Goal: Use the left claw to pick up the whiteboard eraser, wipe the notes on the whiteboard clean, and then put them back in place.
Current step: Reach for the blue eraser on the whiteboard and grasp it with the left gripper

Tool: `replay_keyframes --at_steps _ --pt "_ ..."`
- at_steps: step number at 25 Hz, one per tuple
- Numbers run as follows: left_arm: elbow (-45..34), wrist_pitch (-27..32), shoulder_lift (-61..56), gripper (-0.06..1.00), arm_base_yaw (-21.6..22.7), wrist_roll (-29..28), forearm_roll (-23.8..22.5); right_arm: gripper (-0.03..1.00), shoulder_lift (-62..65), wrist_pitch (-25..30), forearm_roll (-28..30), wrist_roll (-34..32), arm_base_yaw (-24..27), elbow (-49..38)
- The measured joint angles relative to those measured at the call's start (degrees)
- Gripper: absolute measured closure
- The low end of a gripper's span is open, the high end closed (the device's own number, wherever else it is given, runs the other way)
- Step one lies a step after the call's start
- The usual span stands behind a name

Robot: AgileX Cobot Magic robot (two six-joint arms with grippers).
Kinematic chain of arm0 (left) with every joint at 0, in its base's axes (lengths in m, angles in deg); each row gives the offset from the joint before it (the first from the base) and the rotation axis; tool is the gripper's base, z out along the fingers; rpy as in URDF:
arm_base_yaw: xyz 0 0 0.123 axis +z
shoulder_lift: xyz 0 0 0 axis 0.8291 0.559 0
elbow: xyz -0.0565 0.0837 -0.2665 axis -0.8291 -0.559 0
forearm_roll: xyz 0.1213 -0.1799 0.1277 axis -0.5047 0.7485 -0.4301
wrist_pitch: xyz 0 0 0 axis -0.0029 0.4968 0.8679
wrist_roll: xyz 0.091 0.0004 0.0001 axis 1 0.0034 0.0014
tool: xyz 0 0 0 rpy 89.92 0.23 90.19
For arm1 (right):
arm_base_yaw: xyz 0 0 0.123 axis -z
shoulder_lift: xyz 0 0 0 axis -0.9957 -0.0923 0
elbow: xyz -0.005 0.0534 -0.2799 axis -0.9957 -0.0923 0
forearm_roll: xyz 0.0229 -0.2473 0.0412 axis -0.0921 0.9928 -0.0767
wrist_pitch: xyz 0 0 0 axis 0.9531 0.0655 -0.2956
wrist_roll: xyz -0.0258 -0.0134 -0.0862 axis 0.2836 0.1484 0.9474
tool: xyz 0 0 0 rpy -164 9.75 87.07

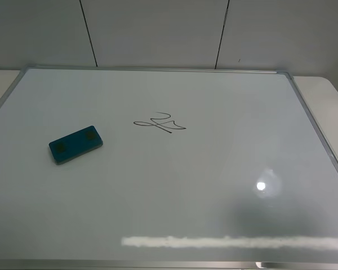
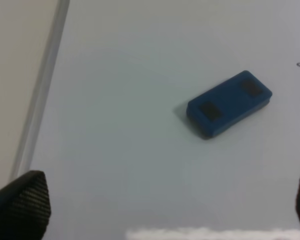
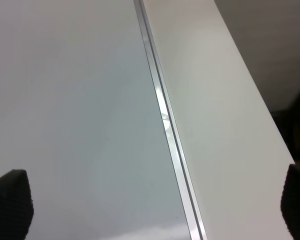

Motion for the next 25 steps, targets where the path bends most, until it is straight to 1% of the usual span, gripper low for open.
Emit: replay_keyframes --at_steps 20,22,25 --pt "0.0 0.0 0.2 -0.05 0.0 -0.5 0.0 -0.02 0.0 0.0 0.0 0.0 0.0 0.0" --pt "0.0 0.0 1.8 -0.05 0.0 -0.5 0.1 -0.02 0.0 0.0 0.0 0.0 0.0 0.0" --pt "0.0 0.0 7.8 -0.05 0.0 -0.5 0.1 -0.02 0.0 0.0 0.0 0.0 0.0 0.0"
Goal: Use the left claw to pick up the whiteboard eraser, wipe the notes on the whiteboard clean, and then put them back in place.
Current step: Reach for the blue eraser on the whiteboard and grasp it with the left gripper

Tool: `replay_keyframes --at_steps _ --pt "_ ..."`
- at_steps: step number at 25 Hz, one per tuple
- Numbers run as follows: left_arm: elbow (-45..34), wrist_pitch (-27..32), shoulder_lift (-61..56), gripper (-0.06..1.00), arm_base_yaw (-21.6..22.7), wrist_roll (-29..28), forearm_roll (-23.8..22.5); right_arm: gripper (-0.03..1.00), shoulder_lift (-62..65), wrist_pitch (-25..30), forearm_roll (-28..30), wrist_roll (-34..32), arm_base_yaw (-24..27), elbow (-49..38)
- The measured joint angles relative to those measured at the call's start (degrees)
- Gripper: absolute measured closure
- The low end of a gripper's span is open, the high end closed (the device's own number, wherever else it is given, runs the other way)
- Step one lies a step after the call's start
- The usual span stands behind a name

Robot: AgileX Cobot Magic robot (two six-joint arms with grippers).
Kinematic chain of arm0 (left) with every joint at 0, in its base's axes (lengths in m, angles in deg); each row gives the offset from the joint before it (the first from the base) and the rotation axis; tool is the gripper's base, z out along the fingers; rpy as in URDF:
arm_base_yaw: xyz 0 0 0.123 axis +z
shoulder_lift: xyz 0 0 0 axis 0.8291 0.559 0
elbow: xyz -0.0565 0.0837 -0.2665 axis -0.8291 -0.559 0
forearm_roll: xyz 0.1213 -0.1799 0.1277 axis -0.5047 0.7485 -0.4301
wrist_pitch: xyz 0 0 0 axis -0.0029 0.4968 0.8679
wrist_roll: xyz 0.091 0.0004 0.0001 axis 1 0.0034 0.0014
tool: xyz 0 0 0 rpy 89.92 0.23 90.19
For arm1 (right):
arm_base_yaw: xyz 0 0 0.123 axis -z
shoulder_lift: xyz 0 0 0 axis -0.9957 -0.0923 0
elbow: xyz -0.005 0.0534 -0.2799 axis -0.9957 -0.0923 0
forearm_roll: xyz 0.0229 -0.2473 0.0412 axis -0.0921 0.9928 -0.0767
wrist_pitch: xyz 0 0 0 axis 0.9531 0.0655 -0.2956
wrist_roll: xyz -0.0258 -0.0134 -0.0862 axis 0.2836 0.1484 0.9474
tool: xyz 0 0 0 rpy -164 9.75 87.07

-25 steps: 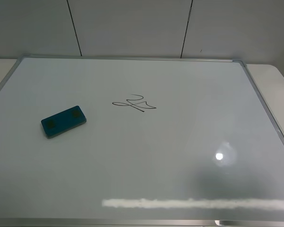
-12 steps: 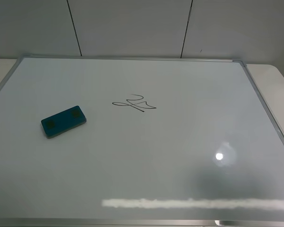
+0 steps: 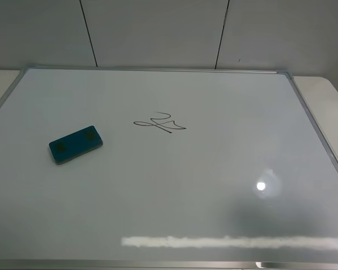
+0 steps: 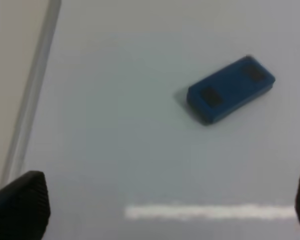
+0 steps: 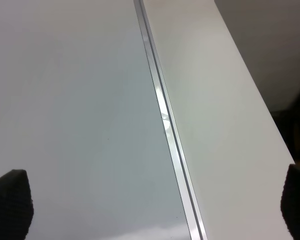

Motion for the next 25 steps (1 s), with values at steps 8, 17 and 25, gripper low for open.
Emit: replay_keyframes --at_steps 8,17,25 --pt "6.2 -0.7 25.1 -0.05 -0.3 0.9 0.8 -0.02 0.0 0.0 0.0 0.0 0.0 0.0" --pt "18.0 -5.3 51.1 -0.05 -18.7 1.9 -9.1 -0.02 0.0 0.0 0.0 0.0 0.0 0.0" --pt "20.3 -15.5 68.5 -0.05 -27.0 5.9 -15.9 -0.02 0.0 0.0 0.0 0.0 0.0 0.0"
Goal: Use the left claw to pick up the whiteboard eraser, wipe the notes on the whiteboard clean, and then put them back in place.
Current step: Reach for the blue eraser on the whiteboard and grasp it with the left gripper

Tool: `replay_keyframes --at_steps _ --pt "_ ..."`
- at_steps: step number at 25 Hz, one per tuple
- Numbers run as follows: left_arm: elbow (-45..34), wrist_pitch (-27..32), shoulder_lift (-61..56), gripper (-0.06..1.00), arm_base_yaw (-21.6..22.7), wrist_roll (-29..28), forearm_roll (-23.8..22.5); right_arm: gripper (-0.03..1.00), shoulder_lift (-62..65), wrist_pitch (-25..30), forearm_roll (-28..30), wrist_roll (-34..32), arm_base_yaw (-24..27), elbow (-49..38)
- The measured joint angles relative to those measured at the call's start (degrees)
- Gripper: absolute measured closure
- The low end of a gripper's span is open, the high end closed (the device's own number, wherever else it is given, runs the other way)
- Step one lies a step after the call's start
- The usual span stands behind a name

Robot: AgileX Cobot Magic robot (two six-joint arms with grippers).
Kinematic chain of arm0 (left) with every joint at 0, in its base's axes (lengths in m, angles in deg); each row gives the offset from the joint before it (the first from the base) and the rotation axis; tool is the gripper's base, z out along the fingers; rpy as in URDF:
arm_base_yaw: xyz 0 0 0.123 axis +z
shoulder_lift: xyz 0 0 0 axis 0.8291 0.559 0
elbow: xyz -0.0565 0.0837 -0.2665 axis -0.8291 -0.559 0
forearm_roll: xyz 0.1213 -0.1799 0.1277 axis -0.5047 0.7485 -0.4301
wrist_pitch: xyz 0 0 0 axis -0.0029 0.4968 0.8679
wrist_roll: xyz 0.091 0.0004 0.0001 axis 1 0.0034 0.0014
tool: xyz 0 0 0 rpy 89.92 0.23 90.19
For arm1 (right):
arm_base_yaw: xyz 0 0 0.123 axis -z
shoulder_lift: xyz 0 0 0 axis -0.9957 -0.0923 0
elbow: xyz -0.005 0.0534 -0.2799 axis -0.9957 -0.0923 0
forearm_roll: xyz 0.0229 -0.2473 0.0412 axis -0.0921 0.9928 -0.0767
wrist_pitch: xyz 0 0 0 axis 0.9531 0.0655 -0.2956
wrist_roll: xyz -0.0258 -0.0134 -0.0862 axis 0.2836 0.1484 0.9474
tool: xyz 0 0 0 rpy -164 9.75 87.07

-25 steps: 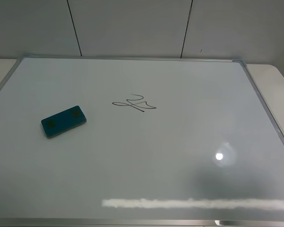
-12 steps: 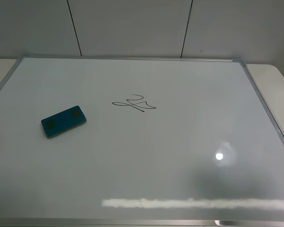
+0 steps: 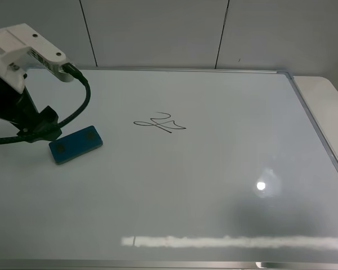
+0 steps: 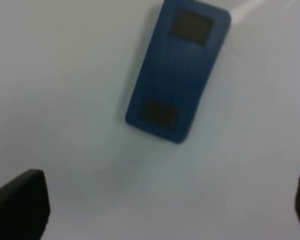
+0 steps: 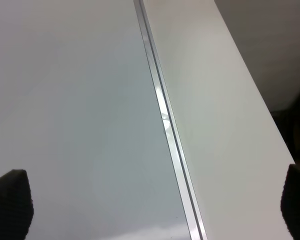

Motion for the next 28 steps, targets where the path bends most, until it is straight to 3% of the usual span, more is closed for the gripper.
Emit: replay_keyframes --at_steps 6,11,20,28 --pt "0.0 -6.4 5.5 -0.05 -1.0 0.2 -5.3 -0.02 0.0 0.0 0.0 0.0 0.0 0.0" --pt "0.0 -8.4 7.0 -0.05 -1.0 0.2 -6.5 -0.02 0.0 0.0 0.0 0.0 0.0 0.0" --pt "0.0 -9.2 8.3 -0.05 -1.1 0.2 -4.8 -0.02 0.0 0.0 0.0 0.0 0.0 0.0" --pt "-0.2 -6.5 8.3 -0.05 -2.7 0.6 0.0 -0.02 0.0 0.0 0.0 0.0 0.0 0.0"
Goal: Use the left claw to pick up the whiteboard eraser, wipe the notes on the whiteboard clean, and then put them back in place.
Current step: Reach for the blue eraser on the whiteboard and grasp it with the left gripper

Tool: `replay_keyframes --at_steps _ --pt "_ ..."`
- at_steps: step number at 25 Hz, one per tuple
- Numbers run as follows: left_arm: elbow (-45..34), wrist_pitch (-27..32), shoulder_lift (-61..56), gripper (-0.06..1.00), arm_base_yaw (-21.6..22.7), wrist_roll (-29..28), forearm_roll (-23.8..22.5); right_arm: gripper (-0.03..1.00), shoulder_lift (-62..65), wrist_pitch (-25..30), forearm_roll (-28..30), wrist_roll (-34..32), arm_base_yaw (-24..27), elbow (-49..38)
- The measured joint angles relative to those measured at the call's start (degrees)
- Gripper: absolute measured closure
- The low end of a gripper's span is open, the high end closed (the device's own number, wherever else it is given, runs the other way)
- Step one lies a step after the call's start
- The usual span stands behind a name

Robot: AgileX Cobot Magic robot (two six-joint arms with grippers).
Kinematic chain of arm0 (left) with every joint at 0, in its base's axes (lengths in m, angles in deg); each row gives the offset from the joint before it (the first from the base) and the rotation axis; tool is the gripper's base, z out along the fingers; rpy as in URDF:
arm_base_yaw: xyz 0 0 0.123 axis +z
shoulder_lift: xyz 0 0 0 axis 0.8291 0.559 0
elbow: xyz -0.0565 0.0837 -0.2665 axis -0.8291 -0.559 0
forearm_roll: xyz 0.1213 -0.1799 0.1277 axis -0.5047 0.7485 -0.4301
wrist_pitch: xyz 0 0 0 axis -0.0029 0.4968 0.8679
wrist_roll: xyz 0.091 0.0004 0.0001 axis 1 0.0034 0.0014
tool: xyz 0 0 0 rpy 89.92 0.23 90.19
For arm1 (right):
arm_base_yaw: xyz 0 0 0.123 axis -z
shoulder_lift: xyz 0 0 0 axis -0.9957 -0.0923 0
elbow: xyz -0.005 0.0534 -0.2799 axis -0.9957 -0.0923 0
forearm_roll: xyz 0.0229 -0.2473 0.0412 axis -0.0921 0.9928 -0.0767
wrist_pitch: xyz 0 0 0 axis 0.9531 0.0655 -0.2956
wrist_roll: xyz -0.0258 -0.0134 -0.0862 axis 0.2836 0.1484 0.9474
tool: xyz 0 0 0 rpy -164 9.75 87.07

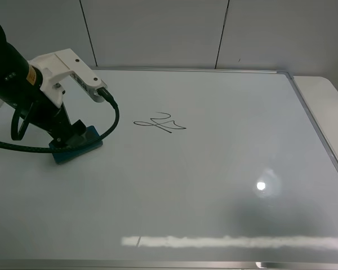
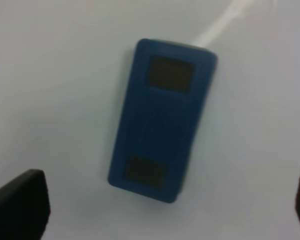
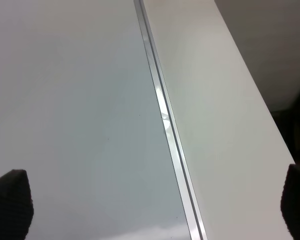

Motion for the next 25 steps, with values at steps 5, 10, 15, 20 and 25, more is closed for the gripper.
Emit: replay_keyframes --at_steps 5,10,15,20,25 --pt "-2.5 -1.6 0.0 -0.05 -2.9 0.2 0.7 -0.02 0.0 0.0 0.0 0.0 0.0 0.0" --pt "-4.1 -6.5 0.0 -0.05 -3.7 0.6 -2.4 -0.02 0.0 0.0 0.0 0.0 0.0 0.0" --pt "-4.1 -7.6 0.0 -0.05 -3.7 0.1 -4.1 -0.02 0.0 0.0 0.0 0.0 0.0 0.0" --pt "-4.1 -9.4 0.0 -0.05 -2.3 0.0 -4.9 -0.02 0.0 0.0 0.0 0.0 0.0 0.0" --pt "-4.1 -10.8 0.1 -0.05 -0.8 0.0 -6.0 -0.02 0.0 0.0 0.0 0.0 0.0 0.0"
